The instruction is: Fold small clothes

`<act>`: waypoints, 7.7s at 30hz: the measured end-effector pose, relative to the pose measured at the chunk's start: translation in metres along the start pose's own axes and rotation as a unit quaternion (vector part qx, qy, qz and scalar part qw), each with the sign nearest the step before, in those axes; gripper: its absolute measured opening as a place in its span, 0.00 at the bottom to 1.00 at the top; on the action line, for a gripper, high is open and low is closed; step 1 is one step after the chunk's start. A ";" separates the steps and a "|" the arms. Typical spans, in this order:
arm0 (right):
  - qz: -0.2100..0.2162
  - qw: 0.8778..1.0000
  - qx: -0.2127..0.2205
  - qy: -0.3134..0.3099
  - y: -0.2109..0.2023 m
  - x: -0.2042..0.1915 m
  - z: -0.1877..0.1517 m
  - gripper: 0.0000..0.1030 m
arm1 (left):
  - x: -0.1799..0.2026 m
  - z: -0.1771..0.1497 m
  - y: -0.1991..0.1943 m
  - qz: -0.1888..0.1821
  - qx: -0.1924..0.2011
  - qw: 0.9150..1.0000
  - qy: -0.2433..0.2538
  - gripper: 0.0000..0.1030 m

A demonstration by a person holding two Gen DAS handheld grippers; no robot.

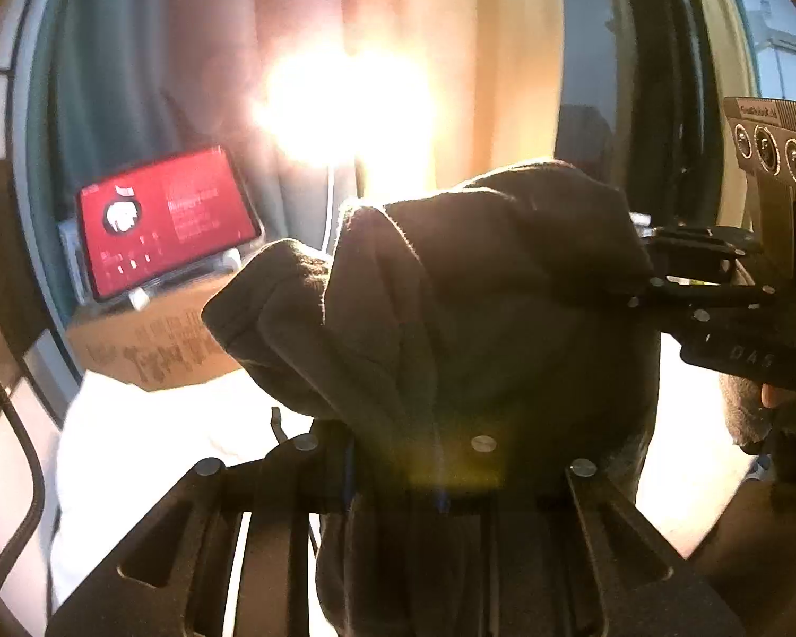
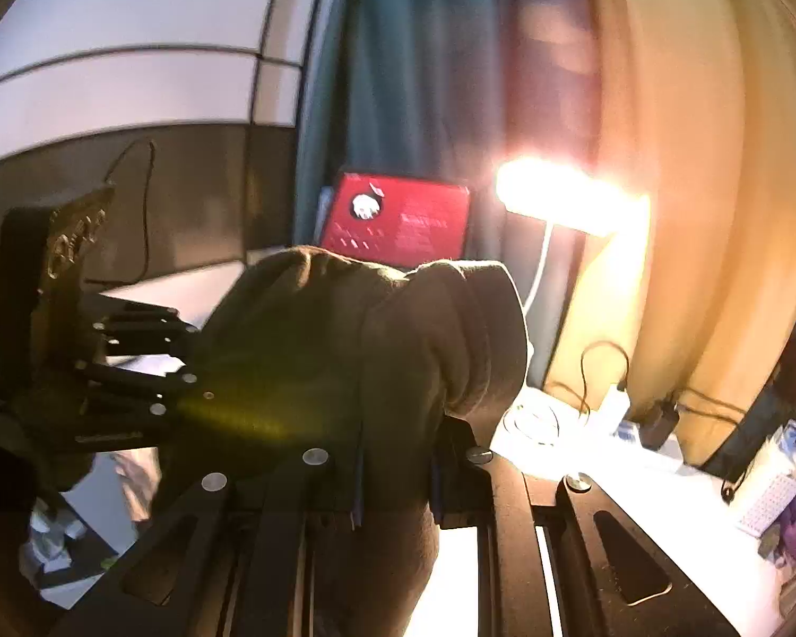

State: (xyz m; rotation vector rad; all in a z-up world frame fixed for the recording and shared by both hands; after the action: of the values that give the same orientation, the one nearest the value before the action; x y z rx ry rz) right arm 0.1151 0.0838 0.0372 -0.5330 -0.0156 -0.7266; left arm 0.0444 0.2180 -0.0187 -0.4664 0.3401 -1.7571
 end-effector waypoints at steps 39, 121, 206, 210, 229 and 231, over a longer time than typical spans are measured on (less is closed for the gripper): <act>0.098 0.953 -0.226 0.176 0.240 0.077 -0.107 0.39 | -0.089 -0.063 0.143 -0.017 -0.183 0.973 -0.137 0.30; -0.168 0.950 -0.154 0.212 -0.069 0.209 -0.203 0.52 | 0.150 -0.026 0.095 -0.013 -0.107 0.992 -0.064 0.55; -0.253 0.958 0.050 0.127 -0.290 0.146 0.006 0.86 | 0.131 0.082 -0.138 0.116 0.161 0.977 -0.071 0.93; -0.253 0.958 0.043 0.131 -0.287 0.149 0.002 0.86 | 0.130 0.080 -0.135 0.115 0.159 0.978 -0.075 0.93; -0.253 0.957 0.035 0.136 -0.282 0.152 -0.004 0.86 | 0.136 0.079 -0.133 0.110 0.153 0.979 -0.071 0.93; -0.253 0.957 0.034 0.136 -0.282 0.151 -0.004 0.86 | 0.136 0.079 -0.133 0.111 0.153 0.980 -0.070 0.93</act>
State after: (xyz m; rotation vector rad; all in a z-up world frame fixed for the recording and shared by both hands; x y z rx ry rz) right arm 0.0489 -0.1882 0.1923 -0.3586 0.0817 -1.2929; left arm -0.0574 0.1183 0.1301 -0.3150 0.0172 -1.5169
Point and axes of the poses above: each gripper's, at about its wrist camera, not at the fingertips, and y roughly the way its jaws point, x to its right, z to its top, the point moved 5 cm from there along y, roughly the way its jaws point, and after that the axes turned 10 degrees about -z, right-handed, at the moved point
